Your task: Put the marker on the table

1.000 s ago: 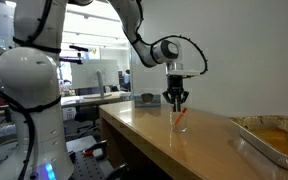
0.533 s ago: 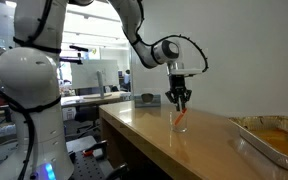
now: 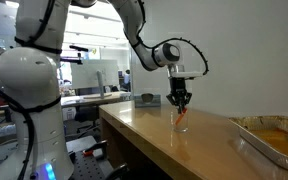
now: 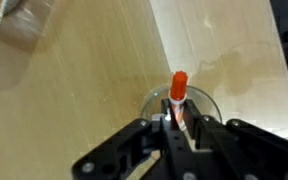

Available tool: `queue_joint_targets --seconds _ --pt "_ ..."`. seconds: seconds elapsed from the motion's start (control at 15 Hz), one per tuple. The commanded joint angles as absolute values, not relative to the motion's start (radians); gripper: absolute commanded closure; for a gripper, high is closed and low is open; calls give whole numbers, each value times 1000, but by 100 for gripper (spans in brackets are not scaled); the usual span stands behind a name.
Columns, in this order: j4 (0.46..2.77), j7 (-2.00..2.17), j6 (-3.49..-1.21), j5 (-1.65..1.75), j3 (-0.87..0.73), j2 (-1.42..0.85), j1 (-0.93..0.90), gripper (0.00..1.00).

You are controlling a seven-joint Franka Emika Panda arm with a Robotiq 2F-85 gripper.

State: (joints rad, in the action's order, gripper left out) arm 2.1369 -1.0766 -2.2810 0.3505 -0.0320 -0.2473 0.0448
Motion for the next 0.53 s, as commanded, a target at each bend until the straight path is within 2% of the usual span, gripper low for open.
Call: queue_joint_targets --seconds 0.0,0.07,0.13,0.2,0.27,0.33,0.47 --pt "2145 -1093 -2311 369 -18 -254 63 88" --pt "2147 -1094 -2312 370 -18 -252 63 90" --pt "2152 -1090 -2317 374 -19 -249 61 85" --pt "2159 -1092 -2321 373 -17 -241 61 71" --pt "2164 -1088 -2328 379 -18 -238 60 67" --pt "2172 -1075 -2338 388 -19 -236 57 49" --pt "2183 -1055 -2364 409 -22 -236 53 34"
